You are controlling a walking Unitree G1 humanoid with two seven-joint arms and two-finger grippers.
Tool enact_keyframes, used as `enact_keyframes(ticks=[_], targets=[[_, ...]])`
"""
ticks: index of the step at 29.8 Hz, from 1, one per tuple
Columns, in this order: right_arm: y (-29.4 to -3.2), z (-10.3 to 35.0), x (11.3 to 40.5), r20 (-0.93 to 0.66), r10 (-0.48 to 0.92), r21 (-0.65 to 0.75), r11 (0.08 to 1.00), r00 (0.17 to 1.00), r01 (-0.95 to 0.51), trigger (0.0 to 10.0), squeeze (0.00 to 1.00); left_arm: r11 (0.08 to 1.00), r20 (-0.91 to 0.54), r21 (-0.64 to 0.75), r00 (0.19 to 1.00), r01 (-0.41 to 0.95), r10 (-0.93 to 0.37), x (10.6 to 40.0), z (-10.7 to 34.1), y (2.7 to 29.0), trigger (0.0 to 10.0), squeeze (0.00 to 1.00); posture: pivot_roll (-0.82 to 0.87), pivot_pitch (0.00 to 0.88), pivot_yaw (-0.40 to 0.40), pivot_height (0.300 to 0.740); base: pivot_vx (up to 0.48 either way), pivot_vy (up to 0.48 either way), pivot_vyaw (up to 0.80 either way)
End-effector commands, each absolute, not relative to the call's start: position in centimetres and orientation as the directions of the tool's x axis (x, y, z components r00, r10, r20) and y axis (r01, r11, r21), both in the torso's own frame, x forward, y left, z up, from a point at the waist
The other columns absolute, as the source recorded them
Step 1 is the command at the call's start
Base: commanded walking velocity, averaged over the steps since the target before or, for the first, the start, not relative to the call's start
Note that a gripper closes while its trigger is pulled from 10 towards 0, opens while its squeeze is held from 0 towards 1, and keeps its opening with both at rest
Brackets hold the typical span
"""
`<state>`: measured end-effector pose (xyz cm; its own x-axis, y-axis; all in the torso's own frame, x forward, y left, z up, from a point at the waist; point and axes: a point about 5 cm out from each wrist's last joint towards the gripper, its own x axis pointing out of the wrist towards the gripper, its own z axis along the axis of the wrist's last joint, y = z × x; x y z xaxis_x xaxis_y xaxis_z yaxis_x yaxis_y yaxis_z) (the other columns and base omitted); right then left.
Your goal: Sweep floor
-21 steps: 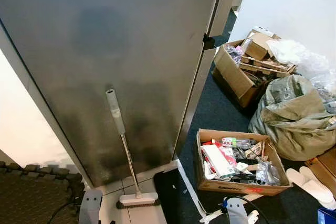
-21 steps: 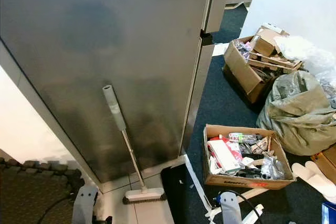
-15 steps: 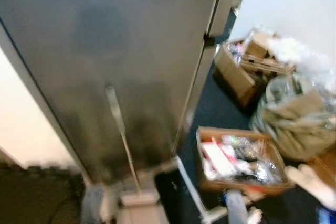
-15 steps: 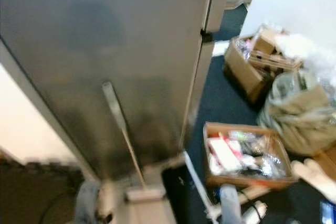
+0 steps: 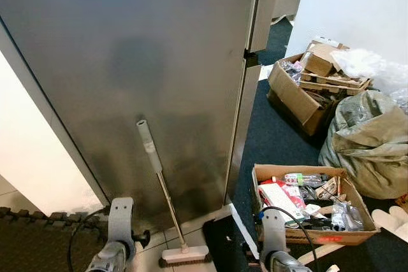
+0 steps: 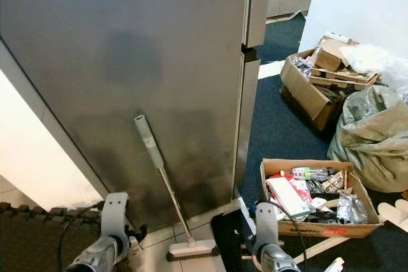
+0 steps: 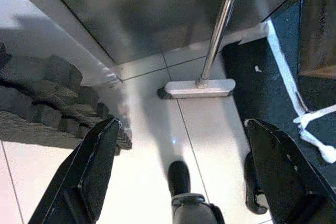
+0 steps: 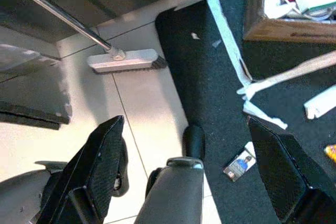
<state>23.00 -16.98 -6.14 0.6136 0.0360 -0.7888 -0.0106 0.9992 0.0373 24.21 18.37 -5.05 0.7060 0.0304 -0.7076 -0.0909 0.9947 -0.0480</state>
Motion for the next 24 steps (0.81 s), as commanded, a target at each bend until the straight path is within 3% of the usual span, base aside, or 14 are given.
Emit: enact_keyframes(ticks=[1,6,14,19,24], targets=[[-17.0,-6.0,23.2,-0.783,0.03,0.009,0.999,0.621,-0.037,10.0,0.0,0.991,-0.728,-0.033,0.683,-0.127,0.063,23.2,-5.6,19.4,10.0,0.0,-0.04,0.0,0.026,0.74,0.0,0.0,0.0],[-17.8,-5.5,23.8,-0.765,0.027,-0.067,0.991,0.643,-0.12,10.0,0.0,0.987,-0.761,-0.009,0.641,-0.162,0.099,21.3,-6.6,20.4,10.0,0.0,-0.04,0.0,0.032,0.74,0.0,0.0,0.0],[-19.8,-5.8,22.8,-0.783,-0.024,-0.111,0.989,0.622,-0.101,10.0,0.0,0.976,-0.781,0.029,0.604,-0.215,0.156,19.2,-7.4,22.1,10.0,0.0,-0.03,0.0,0.035,0.74,0.0,0.0,0.0],[-20.8,-6.3,21.9,-0.798,-0.053,-0.118,0.991,0.601,-0.068,10.0,0.0,0.967,-0.685,-0.034,0.71,-0.254,0.163,20.7,-6.0,23.2,10.0,0.0,-0.01,0.0,0.024,0.74,0.0,0.0,0.0],[-20.6,-6.4,21.7,-0.806,-0.051,-0.124,0.989,0.59,-0.083,10.0,0.0,0.987,-0.571,-0.075,0.818,-0.142,0.074,23.1,-4.2,22.9,10.0,0.0,0.0,0.0,0.017,0.74,0.0,0.0,0.0]])
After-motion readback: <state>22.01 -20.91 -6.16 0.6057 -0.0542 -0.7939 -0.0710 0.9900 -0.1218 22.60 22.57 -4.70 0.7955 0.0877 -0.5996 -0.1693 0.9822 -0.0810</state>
